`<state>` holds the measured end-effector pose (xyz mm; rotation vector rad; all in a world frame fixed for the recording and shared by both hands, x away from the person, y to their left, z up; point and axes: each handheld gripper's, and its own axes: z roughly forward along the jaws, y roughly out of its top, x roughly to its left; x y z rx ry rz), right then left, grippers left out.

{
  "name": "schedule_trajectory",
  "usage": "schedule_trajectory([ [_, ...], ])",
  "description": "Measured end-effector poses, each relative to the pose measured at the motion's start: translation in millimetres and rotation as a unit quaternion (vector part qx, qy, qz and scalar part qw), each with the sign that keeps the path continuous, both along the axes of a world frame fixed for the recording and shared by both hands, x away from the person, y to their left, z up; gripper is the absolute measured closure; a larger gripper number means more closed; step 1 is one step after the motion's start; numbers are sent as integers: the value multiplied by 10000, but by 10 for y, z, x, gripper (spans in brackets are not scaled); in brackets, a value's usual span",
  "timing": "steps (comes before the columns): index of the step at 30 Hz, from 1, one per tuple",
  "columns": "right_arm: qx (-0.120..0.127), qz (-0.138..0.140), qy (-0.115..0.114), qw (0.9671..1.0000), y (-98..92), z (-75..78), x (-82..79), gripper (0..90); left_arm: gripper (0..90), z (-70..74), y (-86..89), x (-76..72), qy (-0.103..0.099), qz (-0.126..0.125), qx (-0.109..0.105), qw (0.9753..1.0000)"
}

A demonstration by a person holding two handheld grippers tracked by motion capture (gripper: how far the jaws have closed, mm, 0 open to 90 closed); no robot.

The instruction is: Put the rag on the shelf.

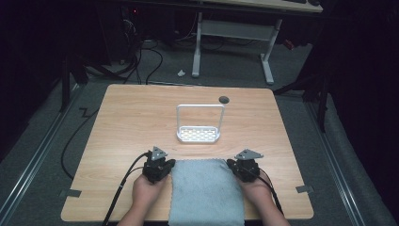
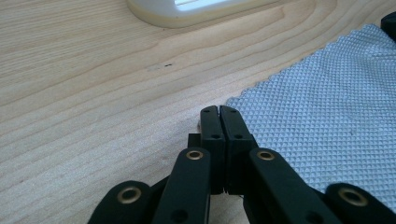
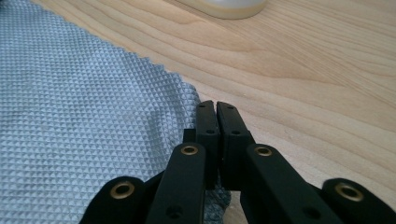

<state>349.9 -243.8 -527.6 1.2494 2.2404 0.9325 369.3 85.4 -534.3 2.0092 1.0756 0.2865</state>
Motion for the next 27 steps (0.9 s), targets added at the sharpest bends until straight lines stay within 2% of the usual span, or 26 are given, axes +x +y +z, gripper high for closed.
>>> schedule_trajectory([
  [2, 112, 30, 22, 9999, -24, 1, -1, 900, 891, -1, 2, -2, 14, 9, -21, 10000],
  [7, 376, -6, -378, 9986, -85, 102, -78, 900, 893, 2, 8, -12, -17, 8, -37, 10000],
  [12, 359, 10, -596, 9976, -103, 143, -122, 900, 892, 4, 24, -16, -40, 27, -111, 9999],
  [17, 411, -17, -606, 9973, -126, 133, -122, 900, 892, 4, 26, -22, -45, 21, -143, 9999],
  [24, 273, -59, -322, 9991, -104, 25, -60, 898, 892, 3, 30, -17, -22, 14, -146, 9999],
  [27, 344, -131, -332, 9988, -113, 20, -43, 900, 892, 4, 30, -23, -45, 3, -161, 9999],
])
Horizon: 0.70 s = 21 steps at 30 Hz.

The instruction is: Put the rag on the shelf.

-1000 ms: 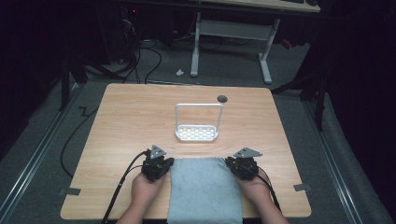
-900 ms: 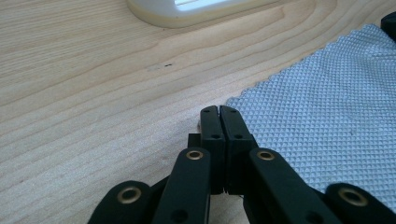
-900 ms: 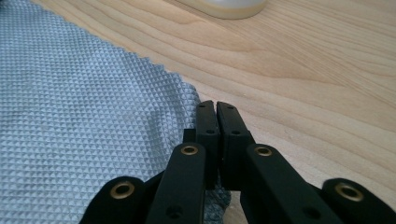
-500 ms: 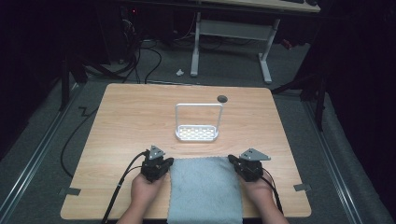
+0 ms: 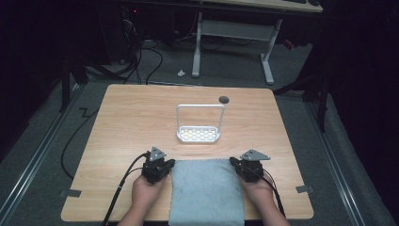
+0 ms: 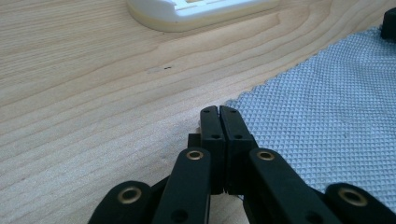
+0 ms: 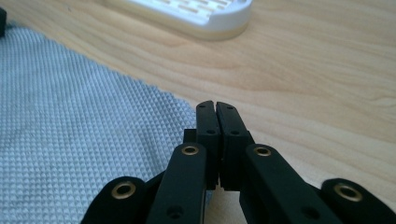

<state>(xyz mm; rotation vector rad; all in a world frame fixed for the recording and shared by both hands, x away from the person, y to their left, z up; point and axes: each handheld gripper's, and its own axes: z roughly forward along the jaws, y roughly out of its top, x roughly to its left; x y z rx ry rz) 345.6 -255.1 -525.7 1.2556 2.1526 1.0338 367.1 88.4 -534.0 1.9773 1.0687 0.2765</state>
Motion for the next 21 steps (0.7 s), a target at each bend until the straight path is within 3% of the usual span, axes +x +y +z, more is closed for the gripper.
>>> schedule_trajectory([
  [3, 73, 12, -151, 9999, -2, 56, -19, 900, 894, 5, 7, -9, -67, -1, -8, 10000],
  [4, 82, 23, -206, 9998, 3, 74, -33, 900, 895, 18, 29, -26, -166, 8, -141, 9998],
  [5, 82, 23, -206, 9998, 3, 74, -33, 900, 897, 18, 29, -26, -166, 8, -141, 9998],
  [7, 120, 84, -407, 9991, 17, 132, -90, 900, 898, 53, 92, -47, -256, 88, -452, 9986],
  [9, 183, 100, -555, 9982, 17, 176, -131, 900, 898, 68, 100, -58, -281, 92, -538, 9981],
  [10, 220, 100, -614, 9978, 17, 199, -150, 900, 898, 124, 91, -100, -447, 111, -628, 9970],
  [11, 253, 109, -684, 9973, 17, 219, -167, 900, 898, 124, 91, -100, -447, 111, -628, 9970],
  [13, 321, 142, -783, 9963, 17, 257, -194, 900, 897, 236, 75, -151, -725, 170, -747, 9944],
  [19, 368, 177, -1096, 9931, 12, 368, -259, 900, 894, 388, 83, -200, -1019, 209, -885, 9906],
  [21, 483, 172, -1217, 9912, 4, 419, -271, 900, 894, 416, 81, -195, -1085, 220, -849, 9902],
])
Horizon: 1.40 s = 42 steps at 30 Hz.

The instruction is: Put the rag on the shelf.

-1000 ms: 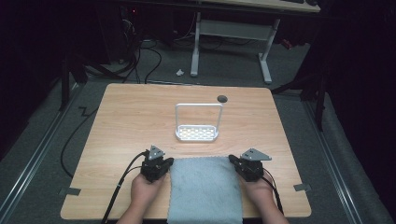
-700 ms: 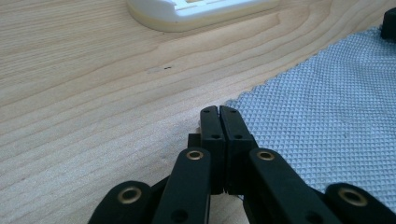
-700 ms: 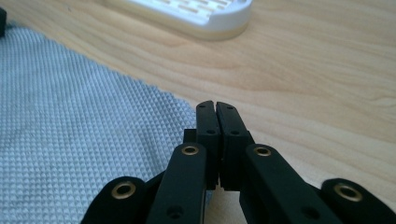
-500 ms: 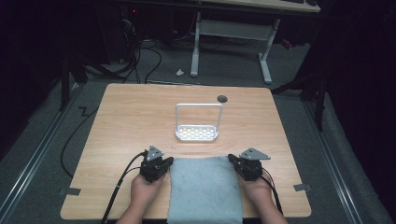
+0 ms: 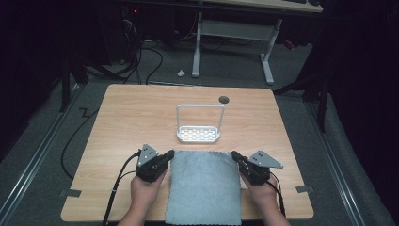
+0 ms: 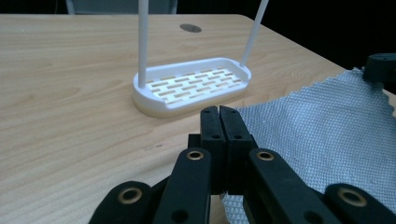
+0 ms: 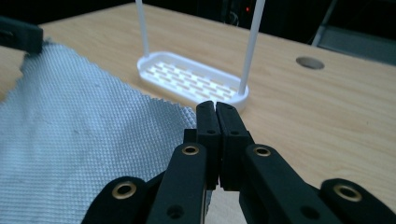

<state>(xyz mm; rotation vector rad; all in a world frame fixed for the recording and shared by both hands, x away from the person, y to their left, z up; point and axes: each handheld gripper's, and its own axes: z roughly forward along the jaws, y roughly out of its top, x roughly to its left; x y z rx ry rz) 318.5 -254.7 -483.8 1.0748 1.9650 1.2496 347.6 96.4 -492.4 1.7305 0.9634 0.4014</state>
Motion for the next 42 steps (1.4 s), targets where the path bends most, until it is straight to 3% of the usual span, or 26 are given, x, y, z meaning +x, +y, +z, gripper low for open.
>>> schedule_trajectory([
  [5, 109, 4, -271, 9996, 3, 143, -15, 900, 895, 156, 20, 13, -305, 64, -117, 9994],
  [7, 101, -47, -530, 9985, 16, 260, -35, 900, 895, 299, 33, 22, -539, 61, -215, 9983],
  [9, 121, -50, -580, 9982, 17, 289, -40, 900, 895, 349, 37, 25, -623, 55, -217, 9978],
  [12, 258, -102, -845, 9960, 5, 450, -35, 900, 896, 551, 49, 45, -925, 16, -265, 9954],
  [14, 299, -133, -880, 9956, 0, 491, -30, 900, 896, 602, 53, 50, -994, 2, -263, 9947],
  [15, 415, -167, -931, 9947, -12, 568, -9, 900, 896, 650, 55, 55, -1078, 0, -260, 9938],
  [18, 466, -215, -1047, 9932, -31, 669, 29, 900, 896, 819, 73, 89, -1337, -1, -256, 9907],
  [23, 607, -289, -1195, 9906, -55, 822, 83, 900, 896, 938, 88, 135, -1513, 35, -273, 9881],
  [31, 596, -305, -1468, 9869, -45, 1027, 138, 900, 896, 1112, 91, 204, -1754, 41, -296, 9840],
  [42, 655, -348, -1651, 9835, -64, 1268, 245, 900, 896, 1345, 70, 353, -1985, -37, -38, 9801],
])
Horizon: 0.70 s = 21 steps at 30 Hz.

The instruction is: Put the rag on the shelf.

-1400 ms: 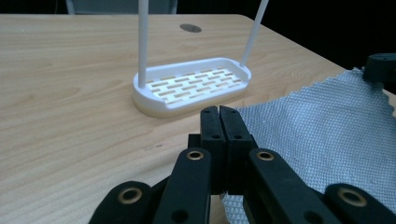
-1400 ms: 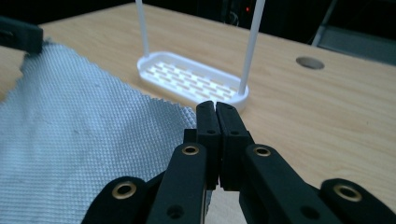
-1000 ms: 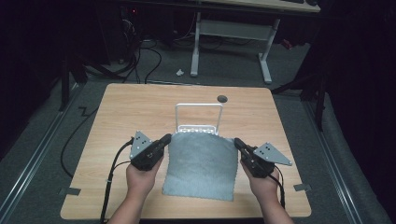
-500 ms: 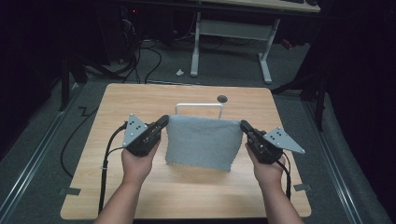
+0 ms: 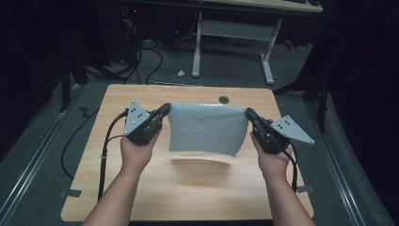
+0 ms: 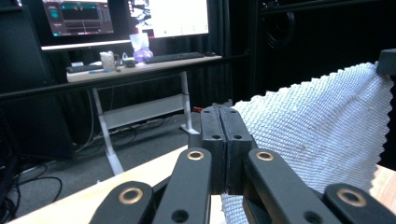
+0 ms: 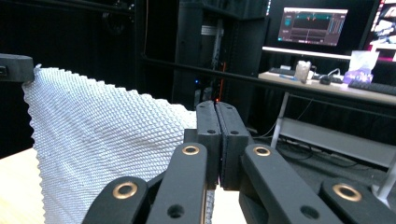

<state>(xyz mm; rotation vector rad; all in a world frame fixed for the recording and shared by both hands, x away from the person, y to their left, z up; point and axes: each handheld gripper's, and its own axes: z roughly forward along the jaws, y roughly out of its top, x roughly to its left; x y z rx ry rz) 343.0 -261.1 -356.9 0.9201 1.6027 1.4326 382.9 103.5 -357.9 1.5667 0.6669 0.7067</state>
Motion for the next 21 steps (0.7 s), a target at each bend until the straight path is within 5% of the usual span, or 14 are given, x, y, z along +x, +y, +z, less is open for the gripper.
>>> schedule_trajectory([
  [7, 71, -22, -60, 10000, 10, 68, 44, 900, 896, 70, 19, 49, -68, -21, -196, 9998],
  [21, 65, -22, -148, 9999, 50, 172, 110, 900, 896, 139, 43, 116, -236, -38, -205, 9995],
])
